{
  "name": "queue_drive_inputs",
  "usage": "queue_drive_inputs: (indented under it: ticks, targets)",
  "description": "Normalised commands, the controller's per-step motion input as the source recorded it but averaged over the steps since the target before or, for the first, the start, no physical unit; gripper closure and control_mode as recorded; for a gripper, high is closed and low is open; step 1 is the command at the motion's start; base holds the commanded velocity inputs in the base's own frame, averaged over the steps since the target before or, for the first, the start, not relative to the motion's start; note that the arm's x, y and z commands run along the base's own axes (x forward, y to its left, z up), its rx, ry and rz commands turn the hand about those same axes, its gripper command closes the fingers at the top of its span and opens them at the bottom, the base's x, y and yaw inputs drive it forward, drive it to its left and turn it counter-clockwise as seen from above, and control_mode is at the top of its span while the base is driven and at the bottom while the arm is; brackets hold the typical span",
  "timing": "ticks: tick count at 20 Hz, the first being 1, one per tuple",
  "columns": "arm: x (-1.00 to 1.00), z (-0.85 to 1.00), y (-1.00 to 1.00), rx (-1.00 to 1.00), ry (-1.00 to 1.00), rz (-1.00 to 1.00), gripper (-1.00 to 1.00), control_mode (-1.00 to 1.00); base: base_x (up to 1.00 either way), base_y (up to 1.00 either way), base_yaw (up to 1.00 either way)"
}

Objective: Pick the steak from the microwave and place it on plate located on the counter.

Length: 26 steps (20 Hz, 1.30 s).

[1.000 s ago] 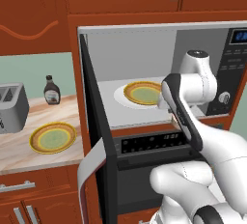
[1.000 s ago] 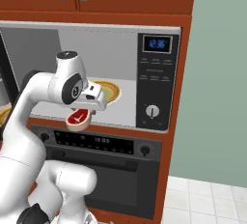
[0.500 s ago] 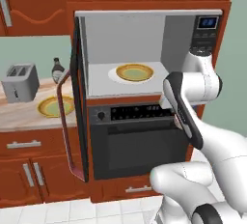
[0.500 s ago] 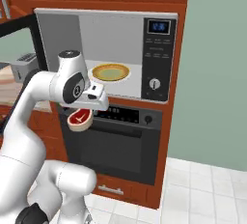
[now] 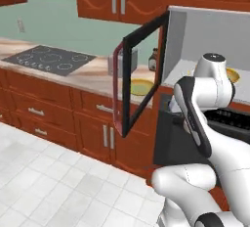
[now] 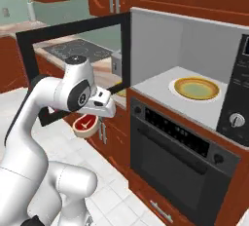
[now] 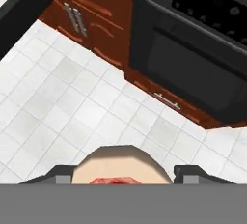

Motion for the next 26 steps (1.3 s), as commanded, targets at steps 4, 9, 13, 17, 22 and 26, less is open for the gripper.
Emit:
queue_drive_inputs:
  ticks: [4,9,13,17,22,26]
  targets:
    - [0.00,0.00,0.00,0.00,0.00,0.00,1.00,1.00,-0.11,0.01,1.00]
    - [0.00,0.00,0.00,0.00,0.00,0.00,1.00,1.00,-0.21,0.09,1.00]
    - [0.00,0.00,0.00,0.00,0.00,0.00,1.00,1.00,-0.10,0.26,0.96]
    - [0.00,0.00,0.00,0.00,0.00,0.00,1.00,1.00,0.01,0.40,0.77]
    - [0.00,0.00,0.00,0.00,0.00,0.00,1.00,1.00,0.89,0.42,0.16]
    - [0.00,0.00,0.00,0.00,0.00,0.00,1.00,1.00,1.00,0.03,0.00]
